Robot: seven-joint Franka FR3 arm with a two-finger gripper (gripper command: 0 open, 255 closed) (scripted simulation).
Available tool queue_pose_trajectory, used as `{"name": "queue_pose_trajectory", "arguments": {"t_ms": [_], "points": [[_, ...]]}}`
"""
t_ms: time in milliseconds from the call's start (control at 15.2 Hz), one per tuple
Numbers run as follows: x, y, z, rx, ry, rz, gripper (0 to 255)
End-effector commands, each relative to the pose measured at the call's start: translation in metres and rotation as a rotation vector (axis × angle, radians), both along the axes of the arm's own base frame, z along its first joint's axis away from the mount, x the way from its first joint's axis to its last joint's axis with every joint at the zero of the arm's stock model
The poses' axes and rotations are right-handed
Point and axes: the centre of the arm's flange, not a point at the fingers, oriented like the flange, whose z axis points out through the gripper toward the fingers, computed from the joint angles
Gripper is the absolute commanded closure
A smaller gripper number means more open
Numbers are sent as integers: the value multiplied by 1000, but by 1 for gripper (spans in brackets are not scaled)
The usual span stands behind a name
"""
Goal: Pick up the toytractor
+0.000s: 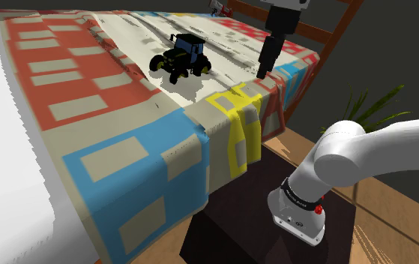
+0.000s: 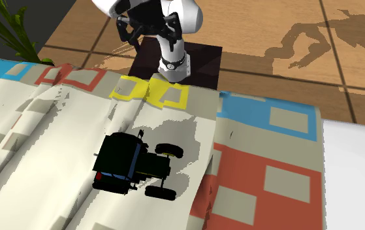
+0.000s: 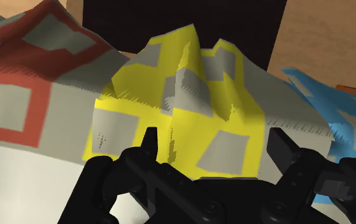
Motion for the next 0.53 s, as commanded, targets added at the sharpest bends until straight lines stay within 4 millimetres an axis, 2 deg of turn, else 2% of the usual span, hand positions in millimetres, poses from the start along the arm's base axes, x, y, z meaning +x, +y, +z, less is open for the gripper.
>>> {"name": "queue_pose_trajectory", "arguments": {"t_ms": [0, 462], "points": [[0, 0, 0, 0, 0, 0, 0], [81, 17, 4, -2, -58, -83, 0]]}}
